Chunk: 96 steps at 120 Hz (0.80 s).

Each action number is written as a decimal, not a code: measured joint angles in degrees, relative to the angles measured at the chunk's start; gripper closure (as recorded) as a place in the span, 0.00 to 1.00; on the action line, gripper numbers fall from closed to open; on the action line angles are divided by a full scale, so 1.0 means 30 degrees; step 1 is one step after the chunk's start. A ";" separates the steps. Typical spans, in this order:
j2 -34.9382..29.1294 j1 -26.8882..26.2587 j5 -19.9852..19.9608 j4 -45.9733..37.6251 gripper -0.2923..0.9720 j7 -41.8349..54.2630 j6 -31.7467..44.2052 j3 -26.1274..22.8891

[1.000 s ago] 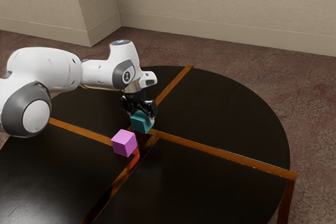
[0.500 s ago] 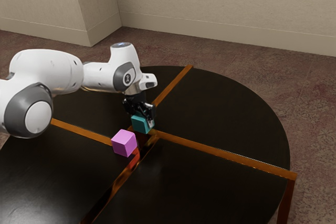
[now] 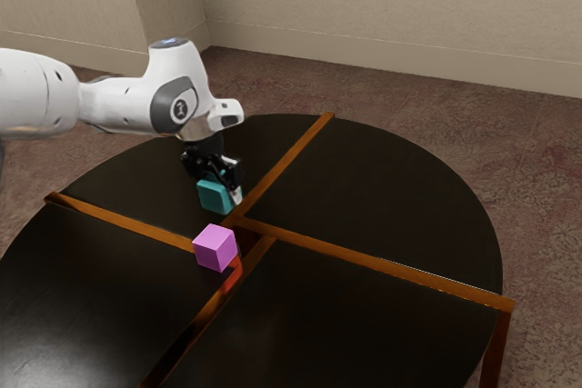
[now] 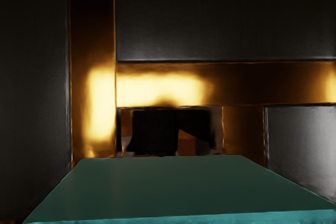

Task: Pick up the blue block with one arm, and put the blue block on the pink block with one arm

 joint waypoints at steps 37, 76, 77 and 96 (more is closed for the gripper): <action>-0.1178 -0.0175 0.0016 -0.1959 0.59 -0.1149 -0.0009 -0.0185; -0.1792 -0.0121 -0.0034 -0.3259 0.58 -0.1744 -0.0015 -0.0322; -0.1789 -0.0112 -0.0019 -0.3271 0.58 -0.1737 -0.0016 -0.0327; -0.1642 -0.0097 0.0914 -0.3219 0.60 -0.1669 -0.0005 -0.0353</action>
